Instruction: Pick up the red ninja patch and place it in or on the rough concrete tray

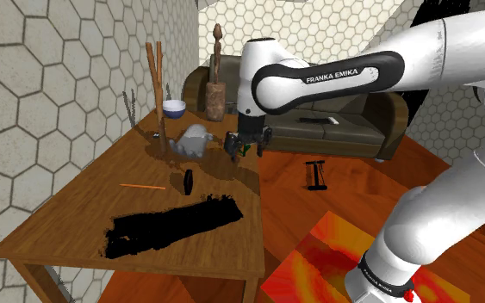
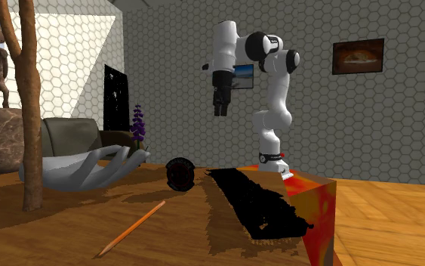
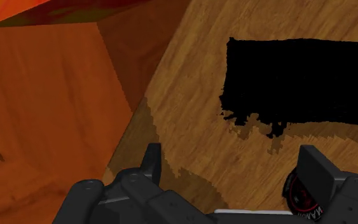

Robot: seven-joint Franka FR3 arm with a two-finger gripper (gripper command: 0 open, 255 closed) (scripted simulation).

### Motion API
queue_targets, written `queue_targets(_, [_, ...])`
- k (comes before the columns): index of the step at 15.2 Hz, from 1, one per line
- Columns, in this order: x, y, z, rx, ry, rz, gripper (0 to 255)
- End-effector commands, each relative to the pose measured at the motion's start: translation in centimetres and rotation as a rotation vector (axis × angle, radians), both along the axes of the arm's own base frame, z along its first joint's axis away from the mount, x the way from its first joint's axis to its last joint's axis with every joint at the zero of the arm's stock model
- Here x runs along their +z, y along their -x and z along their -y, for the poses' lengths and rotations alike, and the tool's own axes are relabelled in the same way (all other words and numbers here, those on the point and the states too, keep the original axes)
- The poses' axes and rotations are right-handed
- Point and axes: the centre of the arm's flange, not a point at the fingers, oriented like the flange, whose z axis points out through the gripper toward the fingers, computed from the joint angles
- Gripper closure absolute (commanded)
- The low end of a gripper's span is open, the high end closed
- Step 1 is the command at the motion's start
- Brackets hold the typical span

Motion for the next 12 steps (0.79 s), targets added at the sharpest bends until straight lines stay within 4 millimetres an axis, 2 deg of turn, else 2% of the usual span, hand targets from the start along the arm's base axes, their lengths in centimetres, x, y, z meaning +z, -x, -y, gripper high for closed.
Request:
queue_targets(1, [-1.2,-2.2,-1.4,-0.057,-0.001,-0.002,0])
queue_targets(7, [-4.4,-8.7,-5.2,-0.212,-0.001,-0.010,0])
queue_targets(12, [-7.1,-14.4,-7.5,-0.342,0.000,-0.017,0])
